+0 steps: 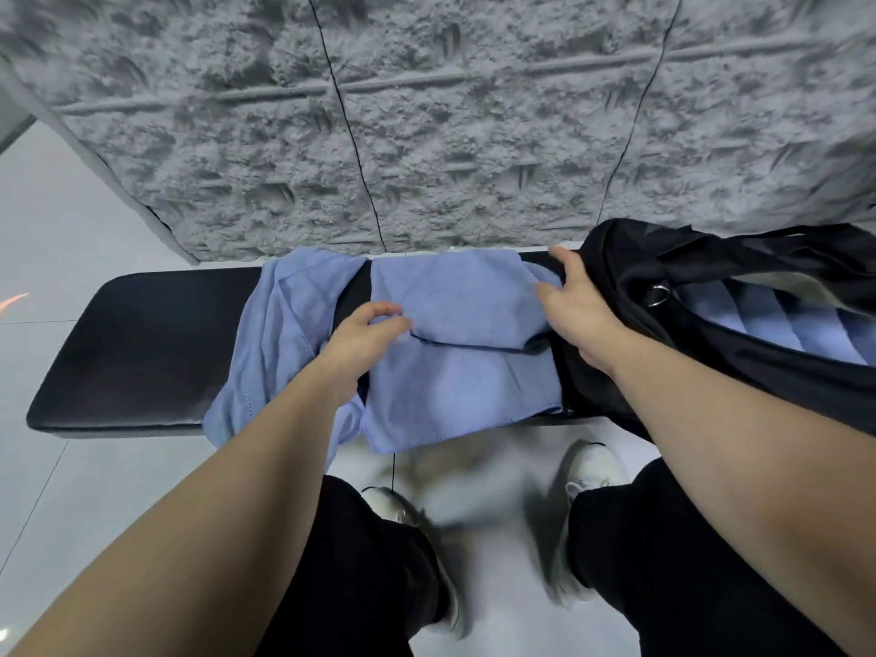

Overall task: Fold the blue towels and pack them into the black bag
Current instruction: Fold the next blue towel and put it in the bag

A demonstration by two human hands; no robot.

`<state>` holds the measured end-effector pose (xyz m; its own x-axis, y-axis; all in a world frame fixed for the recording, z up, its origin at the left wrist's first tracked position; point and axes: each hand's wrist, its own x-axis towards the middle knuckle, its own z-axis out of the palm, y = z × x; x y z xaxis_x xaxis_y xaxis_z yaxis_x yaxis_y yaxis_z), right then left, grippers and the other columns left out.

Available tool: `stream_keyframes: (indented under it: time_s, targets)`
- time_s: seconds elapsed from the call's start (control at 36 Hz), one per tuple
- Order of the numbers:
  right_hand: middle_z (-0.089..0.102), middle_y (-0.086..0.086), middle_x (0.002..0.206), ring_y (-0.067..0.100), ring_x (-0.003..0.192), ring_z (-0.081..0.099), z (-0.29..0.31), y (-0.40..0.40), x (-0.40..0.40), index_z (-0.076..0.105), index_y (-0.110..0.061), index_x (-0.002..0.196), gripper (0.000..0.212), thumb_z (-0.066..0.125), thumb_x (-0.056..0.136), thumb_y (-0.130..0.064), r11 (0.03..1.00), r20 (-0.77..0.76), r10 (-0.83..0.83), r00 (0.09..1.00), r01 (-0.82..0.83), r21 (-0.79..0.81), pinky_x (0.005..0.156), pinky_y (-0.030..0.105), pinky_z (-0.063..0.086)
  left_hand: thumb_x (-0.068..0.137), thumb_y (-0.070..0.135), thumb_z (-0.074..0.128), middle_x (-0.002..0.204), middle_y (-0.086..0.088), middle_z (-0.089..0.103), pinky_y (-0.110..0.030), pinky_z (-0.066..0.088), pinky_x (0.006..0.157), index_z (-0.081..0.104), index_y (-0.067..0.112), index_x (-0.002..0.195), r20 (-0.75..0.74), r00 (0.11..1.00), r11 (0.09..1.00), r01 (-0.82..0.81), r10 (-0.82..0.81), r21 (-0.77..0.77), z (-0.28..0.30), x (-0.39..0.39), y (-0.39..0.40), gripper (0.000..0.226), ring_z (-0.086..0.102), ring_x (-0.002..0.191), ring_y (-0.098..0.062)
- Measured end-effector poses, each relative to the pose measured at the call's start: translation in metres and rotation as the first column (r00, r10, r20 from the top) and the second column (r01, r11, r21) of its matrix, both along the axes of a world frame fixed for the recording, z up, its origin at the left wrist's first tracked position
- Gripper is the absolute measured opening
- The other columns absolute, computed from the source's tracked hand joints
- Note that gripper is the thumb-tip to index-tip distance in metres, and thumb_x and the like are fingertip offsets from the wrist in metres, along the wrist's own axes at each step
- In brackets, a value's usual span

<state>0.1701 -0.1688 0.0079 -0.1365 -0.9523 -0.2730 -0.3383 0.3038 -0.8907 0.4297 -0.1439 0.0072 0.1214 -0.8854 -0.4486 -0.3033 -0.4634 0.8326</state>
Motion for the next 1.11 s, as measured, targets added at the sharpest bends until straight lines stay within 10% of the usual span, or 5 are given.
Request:
stream_keyframes:
  time_s: [0.25,0.39,0.61,0.86,1.11]
  targets:
    - [0.055,-0.002,0.131,0.014,0.100,0.063,-0.001,0.038,-0.016,0.022,-0.049,0.149,0.095,0.078,0.077,-0.025,0.907,-0.134,0.409,0.903,-0.385,0.170,0.088,0.032,0.054,0.088,0.000,0.049,0.103,-0.009,0.056,-0.033,0.031,0.055,0.061,0.040,0.109,0.099,0.939,0.932,0.308,-0.330,0.190,0.011,0.001,0.036,0.046,0.038,0.077,-0.024]
    - [0.052,-0.008,0.138,0.018,0.111,0.059,0.010,0.054,-0.009,0.044,-0.030,0.144,0.054,0.053,0.096,-0.008,0.921,-0.310,0.379,0.872,-0.389,0.030,0.088,0.021,0.046,0.090,-0.009,0.037,0.089,-0.007,0.050,-0.019,0.029,0.038,0.062,0.022,0.101,0.159,0.977,0.988,0.128,-0.141,0.090,0.021,-0.006,0.048,0.042,0.035,0.056,-0.019]
    - [0.065,0.002,0.120,0.018,0.096,0.066,0.030,0.078,-0.013,0.066,-0.035,0.111,0.029,0.060,0.096,-0.012,0.981,0.230,0.146,0.962,-0.170,0.090,0.074,0.036,0.056,0.094,0.001,0.048,0.117,0.000,0.051,-0.029,0.047,0.065,0.060,0.034,0.115,0.169,0.985,0.981,0.004,0.030,-0.194,0.029,-0.002,0.063,0.041,0.052,0.075,-0.019]
    - [0.075,0.000,0.109,0.020,0.101,0.070,0.037,0.092,-0.026,0.076,-0.020,0.104,0.017,0.066,0.092,-0.014,0.915,0.303,0.082,0.950,-0.191,0.354,0.089,0.039,0.057,0.091,0.020,0.070,0.113,0.004,0.040,0.000,0.036,0.074,0.061,0.032,0.107,0.239,0.971,0.904,0.093,0.010,-0.417,0.048,-0.013,0.077,0.022,0.048,0.093,0.008]
    - [0.068,0.006,0.100,0.017,0.075,0.066,0.052,0.103,-0.032,0.062,-0.017,0.117,0.030,0.042,0.101,0.000,0.913,0.587,-0.180,0.789,-0.089,0.399,0.051,0.027,0.056,0.068,0.044,0.086,0.101,0.014,0.047,-0.009,0.040,0.077,0.066,0.038,0.090,0.408,0.877,0.852,0.402,-0.253,-0.335,0.052,-0.014,0.086,0.031,0.050,0.092,0.012]
